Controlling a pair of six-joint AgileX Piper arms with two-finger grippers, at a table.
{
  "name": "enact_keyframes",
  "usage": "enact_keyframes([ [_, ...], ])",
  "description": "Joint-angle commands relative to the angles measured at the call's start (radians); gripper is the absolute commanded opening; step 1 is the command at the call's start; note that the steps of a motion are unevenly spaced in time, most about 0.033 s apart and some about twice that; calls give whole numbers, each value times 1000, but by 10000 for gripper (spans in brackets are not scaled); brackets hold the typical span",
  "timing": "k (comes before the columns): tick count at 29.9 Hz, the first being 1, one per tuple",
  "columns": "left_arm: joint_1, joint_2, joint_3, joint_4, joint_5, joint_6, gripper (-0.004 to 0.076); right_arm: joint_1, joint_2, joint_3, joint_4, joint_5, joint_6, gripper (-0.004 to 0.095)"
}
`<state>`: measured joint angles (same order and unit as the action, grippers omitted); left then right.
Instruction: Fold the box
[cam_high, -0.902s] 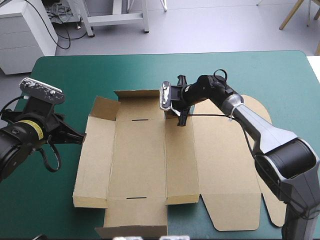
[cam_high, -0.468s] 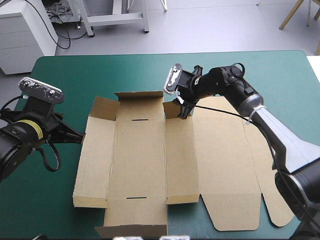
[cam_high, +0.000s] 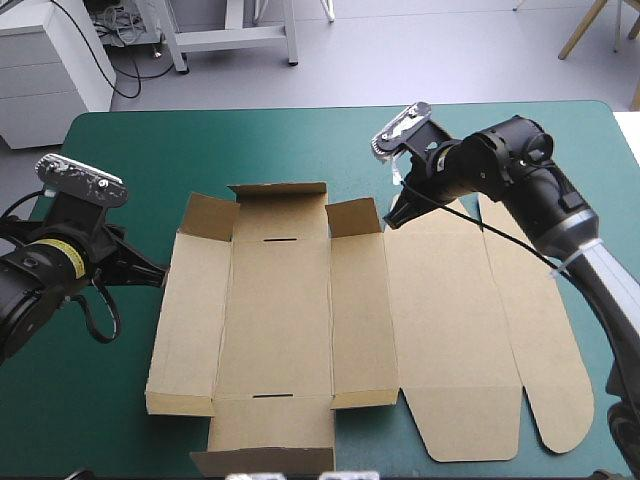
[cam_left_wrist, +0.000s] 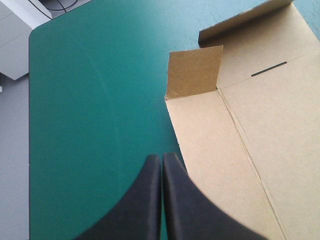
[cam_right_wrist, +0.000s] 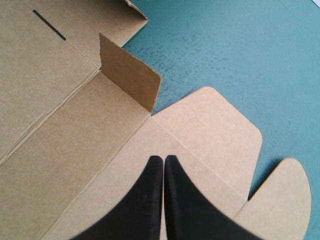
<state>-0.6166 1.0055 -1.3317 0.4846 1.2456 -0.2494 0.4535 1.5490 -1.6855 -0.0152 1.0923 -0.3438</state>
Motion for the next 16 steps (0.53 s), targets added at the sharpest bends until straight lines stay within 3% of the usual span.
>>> enact_keyframes([
  [1, -6, -12, -27, 34, -33, -5, -9, 0, -82, -33, -83, 15, 131, -18],
  [6, -6, -12, -27, 34, -39, -5, -9, -12, -134, -33, -194, 112, 241, -18],
  [16, -6, -8, -27, 31, -70, 9, -8, -195, -278, 84, -126, 112, 256, -18],
])
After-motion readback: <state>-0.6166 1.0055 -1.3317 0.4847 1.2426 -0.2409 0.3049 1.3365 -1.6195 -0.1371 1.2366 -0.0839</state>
